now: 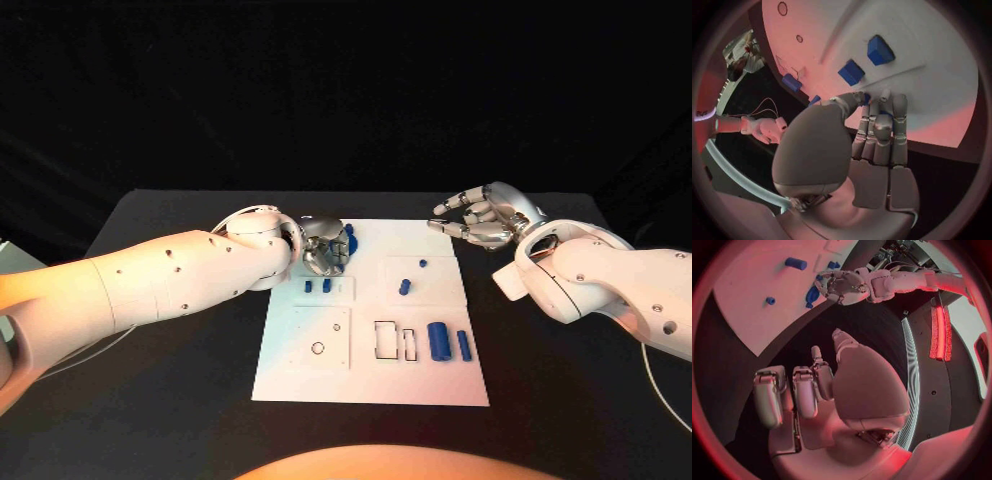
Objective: Assemble the parts on the task board
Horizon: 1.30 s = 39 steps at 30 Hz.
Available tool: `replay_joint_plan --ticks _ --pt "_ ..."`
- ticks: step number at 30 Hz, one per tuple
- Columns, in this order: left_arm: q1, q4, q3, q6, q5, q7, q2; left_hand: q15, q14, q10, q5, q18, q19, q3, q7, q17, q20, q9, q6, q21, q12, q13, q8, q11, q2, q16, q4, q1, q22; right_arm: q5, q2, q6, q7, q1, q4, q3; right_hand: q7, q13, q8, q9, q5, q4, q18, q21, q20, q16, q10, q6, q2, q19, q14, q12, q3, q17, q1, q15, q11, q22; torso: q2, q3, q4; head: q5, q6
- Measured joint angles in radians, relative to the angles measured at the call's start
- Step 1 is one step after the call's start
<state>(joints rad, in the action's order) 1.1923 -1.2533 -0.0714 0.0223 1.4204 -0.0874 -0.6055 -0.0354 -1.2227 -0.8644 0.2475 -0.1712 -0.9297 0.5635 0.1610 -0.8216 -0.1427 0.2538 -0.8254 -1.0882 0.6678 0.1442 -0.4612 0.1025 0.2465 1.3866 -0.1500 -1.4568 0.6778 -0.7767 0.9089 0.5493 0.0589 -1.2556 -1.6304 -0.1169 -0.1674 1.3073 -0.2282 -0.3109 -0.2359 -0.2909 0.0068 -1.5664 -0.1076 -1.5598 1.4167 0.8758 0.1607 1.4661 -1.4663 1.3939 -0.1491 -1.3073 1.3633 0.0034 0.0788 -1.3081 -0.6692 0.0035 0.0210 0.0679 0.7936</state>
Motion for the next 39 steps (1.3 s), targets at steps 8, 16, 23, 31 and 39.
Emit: replay_joint_plan --ticks 8,16,23,31,39 --pt "-0.003 0.0 -0.002 0.001 -0.016 0.011 0.004 0.021 -0.068 -0.085 0.0 0.001 -0.052 0.022 -0.017 -0.081 0.016 0.009 -0.08 -0.056 -0.021 -0.007 0.003 -0.022 -0.03 0.033 0.023 0.011 0.074 0.0 0.0 -0.001 0.0 0.0 -0.001 0.0 0.0 0.0 -0.004 0.0 0.0 0.0 0.0 0.0 0.0 0.0 0.0 0.0 0.0 0.0 0.0 0.0 0.0 -0.001 0.0 0.0 0.0 0.0 0.0 0.0006 -0.0009 0.0 0.0" --pt "-0.006 0.007 -0.005 0.027 -0.065 0.031 0.001 0.034 -0.116 -0.171 -0.004 0.001 -0.114 0.042 -0.026 -0.131 0.03 0.019 -0.136 -0.101 -0.116 -0.027 0.018 -0.033 -0.05 0.043 0.054 0.032 0.143 0.0 -0.001 -0.003 0.0 0.0 0.0 0.0 0.004 0.0 -0.008 0.0 0.0 0.0 0.0 0.0 0.0 0.0 0.0 0.004 -0.002 0.0 0.0 0.0 0.0 -0.001 0.002 0.0 0.0 0.0 0.001 0.001 0.0002 0.0 -0.005" --pt "-0.006 0.01 -0.004 0.074 -0.113 0.047 -0.009 0.034 -0.13 -0.191 -0.004 0.001 -0.132 0.053 -0.026 -0.15 0.032 0.019 -0.139 -0.111 -0.146 -0.029 0.023 -0.035 -0.049 0.047 0.07 0.044 0.164 0.0 -0.005 -0.007 0.001 0.0 0.004 0.0 0.004 0.0 -0.008 0.0 -0.024 0.004 0.0 0.0 0.0 0.0 0.0 0.004 -0.007 0.0 0.0 0.0 -0.004 -0.001 0.007 0.0 0.0 0.0 0.001 0.001 -0.0003 -0.003 -0.008" --pt "-0.006 -0.022 0.012 0.106 -0.162 0.055 -0.053 0.034 -0.13 -0.196 -0.004 0.001 -0.132 0.058 -0.025 -0.149 0.032 0.02 -0.139 -0.111 -0.158 -0.029 0.029 -0.033 -0.049 0.047 0.075 0.044 0.164 0.0 -0.005 -0.011 0.001 0.001 0.005 -0.001 0.004 0.0 -0.008 0.0 -0.024 0.004 0.0 0.0 0.0 0.0 0.0 0.004 -0.007 0.0 0.0 0.0 -0.004 -0.001 0.007 0.0 0.0 0.0 0.001 0.0004 -0.0006 -0.007 -0.013" --pt "-0.006 -0.06 0.025 0.11 -0.198 0.055 -0.107 0.033 -0.13 -0.201 -0.004 0.001 -0.132 0.056 -0.022 -0.149 0.032 0.02 -0.142 -0.111 -0.165 -0.029 0.031 -0.031 -0.047 0.047 0.079 0.045 0.166 0.0 -0.001 -0.012 0.002 0.002 0.005 -0.001 0.004 0.001 -0.008 0.0 -0.024 0.004 0.0 0.0 0.0 0.0 0.0 0.004 -0.007 0.0 0.0 0.0 -0.004 0.0 0.007 0.0 0.0 0.0 0.002 0.0012 -0.0038 -0.008 -0.012"
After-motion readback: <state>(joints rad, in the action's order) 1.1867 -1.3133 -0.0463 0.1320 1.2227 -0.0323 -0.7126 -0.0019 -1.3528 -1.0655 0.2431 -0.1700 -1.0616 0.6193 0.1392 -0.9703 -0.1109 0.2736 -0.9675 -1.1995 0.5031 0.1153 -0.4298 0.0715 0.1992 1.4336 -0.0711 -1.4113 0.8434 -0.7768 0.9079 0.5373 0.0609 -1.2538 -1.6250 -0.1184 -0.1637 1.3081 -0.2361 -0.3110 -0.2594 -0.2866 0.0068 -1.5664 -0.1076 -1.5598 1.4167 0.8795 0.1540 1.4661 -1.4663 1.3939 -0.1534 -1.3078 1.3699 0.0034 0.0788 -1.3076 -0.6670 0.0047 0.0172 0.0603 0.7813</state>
